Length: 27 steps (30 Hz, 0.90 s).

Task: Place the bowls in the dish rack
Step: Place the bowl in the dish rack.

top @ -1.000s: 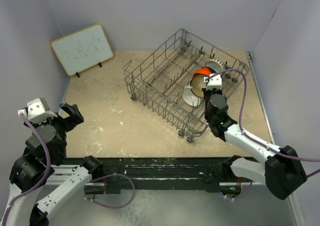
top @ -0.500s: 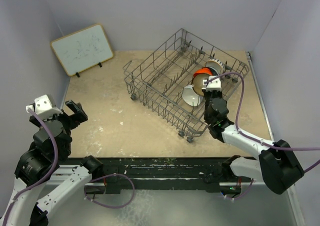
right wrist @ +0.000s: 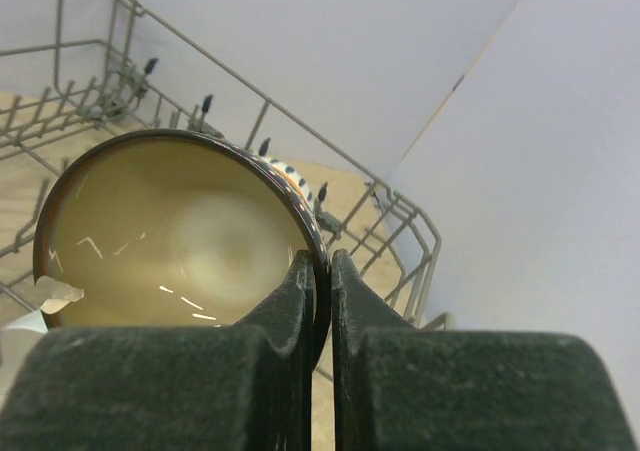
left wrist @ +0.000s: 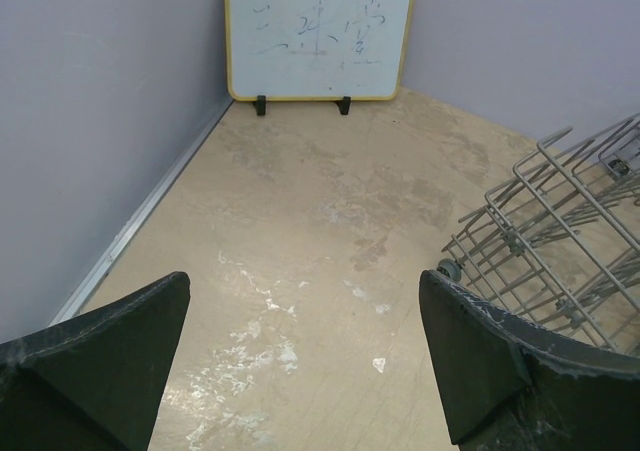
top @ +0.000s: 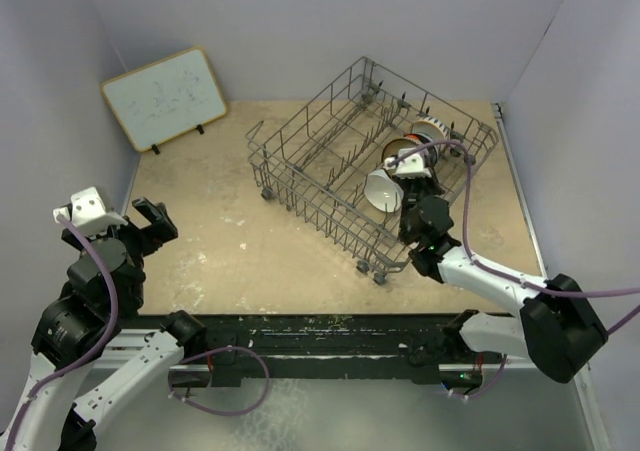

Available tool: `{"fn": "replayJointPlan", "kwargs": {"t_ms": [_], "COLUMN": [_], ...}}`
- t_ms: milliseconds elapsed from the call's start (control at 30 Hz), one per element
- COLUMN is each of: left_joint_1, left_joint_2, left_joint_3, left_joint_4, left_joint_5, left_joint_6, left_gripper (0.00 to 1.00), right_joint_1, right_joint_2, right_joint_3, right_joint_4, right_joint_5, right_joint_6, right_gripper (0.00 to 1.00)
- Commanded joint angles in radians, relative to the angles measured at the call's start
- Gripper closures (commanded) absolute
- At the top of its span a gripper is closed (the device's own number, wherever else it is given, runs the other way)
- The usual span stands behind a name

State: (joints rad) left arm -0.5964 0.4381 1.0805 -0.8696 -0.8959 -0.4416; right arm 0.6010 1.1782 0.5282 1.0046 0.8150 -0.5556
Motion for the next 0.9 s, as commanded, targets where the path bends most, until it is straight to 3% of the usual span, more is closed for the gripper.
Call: {"fn": "replayJointPlan", "kwargs": {"t_ms": [0,167,267,300,467,667,867], "left_joint_1": [-0.003,-0.003,-0.003,-0.003,-0.003,-0.003,-0.003], "left_joint_2": [-0.02,-0.05,-0.067,-0.072,-0.077,-0.075,-0.092], "left_joint_3": [-0.018,-0.027,-0.032,-0.034,-0.042,-0.037,-0.056], "left_joint_4": [0.052,0.035,0.017,0.017,0.015,0.003,-0.006], "left_joint_5": [0.011,0.012,0.003,-0.001,-0.007,-0.017,-0.02], "left_joint_6": [0.017,-0.001,-0.013,-0.014,-0.007,-0.021,-0.051], "left_gripper": [0.01,0.01,0.01,0.01,0.01,0.01,0.01], "right_joint_1": [0.082,0.143,0.154,0.154,0.16,0.163,0.155], "right_joint_2": [0.03,0.094,0.108,0.098,0.052,0.122,0.052], "right_joint_3": [0.1,0.126,0.108,0.101,0.121,0.127,0.119], "right_joint_4": [0.251,0.329,0.47,0.483,0.229,0.412,0.59], "right_joint_5": [0.062,0.09,0.152,0.159,0.114,0.127,0.168], "right_joint_6": [-0.258,-0.441,-0.524,-0.516,-0.296,-0.445,-0.572], "right_gripper": [1.0,1.0,1.0,1.0,1.0,1.0,1.0]}}
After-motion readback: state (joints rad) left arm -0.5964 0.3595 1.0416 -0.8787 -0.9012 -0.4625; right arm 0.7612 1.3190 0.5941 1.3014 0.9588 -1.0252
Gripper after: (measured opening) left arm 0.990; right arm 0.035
